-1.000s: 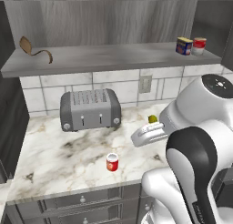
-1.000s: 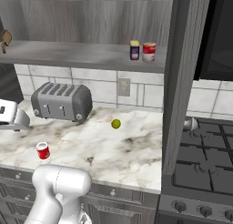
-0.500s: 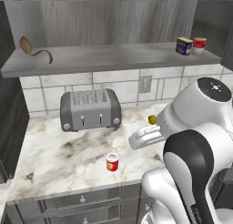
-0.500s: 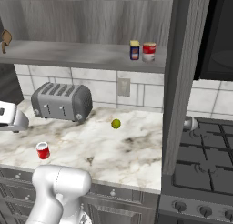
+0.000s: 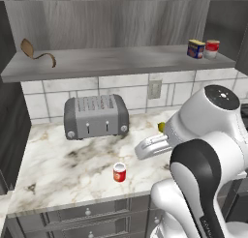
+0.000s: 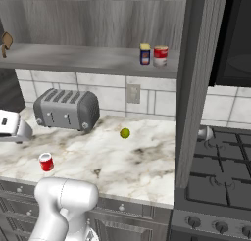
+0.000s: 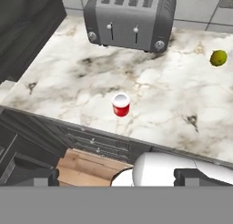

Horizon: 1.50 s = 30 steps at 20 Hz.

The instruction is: Pick the cans from the counter and place them in their designated side in the cabinet.

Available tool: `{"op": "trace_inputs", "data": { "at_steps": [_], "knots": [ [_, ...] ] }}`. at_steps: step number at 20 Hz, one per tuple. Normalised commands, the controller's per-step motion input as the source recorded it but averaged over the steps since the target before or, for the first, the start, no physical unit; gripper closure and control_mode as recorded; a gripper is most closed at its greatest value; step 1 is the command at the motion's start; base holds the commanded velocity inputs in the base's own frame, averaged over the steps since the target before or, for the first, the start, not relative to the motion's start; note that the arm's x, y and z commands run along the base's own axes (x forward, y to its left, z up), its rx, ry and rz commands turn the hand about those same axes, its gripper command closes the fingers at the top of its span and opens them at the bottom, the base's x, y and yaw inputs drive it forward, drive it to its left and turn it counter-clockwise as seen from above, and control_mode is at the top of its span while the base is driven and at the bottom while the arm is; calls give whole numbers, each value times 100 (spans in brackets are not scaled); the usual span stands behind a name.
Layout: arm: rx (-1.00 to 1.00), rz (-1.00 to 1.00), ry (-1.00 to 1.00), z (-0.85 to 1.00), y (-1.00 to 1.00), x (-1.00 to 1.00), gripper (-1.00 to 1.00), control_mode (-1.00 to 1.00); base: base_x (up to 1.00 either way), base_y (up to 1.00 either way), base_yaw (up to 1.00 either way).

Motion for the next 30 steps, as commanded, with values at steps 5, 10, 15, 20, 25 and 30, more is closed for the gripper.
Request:
{"op": "trace_inputs", "data": {
  "at_steps": [5, 10, 15, 20, 25, 30],
  "knots": [
    [0, 0, 0, -12, 0, 7, -100, -100, 0, 0, 0],
    [0, 0, 0, -13, 3, 12, -100, -100, 0, 0, 0],
    [0, 0, 0, -9, 6, 19, -100, -100, 0, 0, 0],
    [0, 0, 0, -7, 4, 19, -100, -100, 0, 0, 0],
    [0, 0, 0, -2, 7, 2, -100, -100, 0, 0, 0],
    [0, 0, 1, -11, 4, 0, -100, -100, 0, 0, 0]
  ]
}}
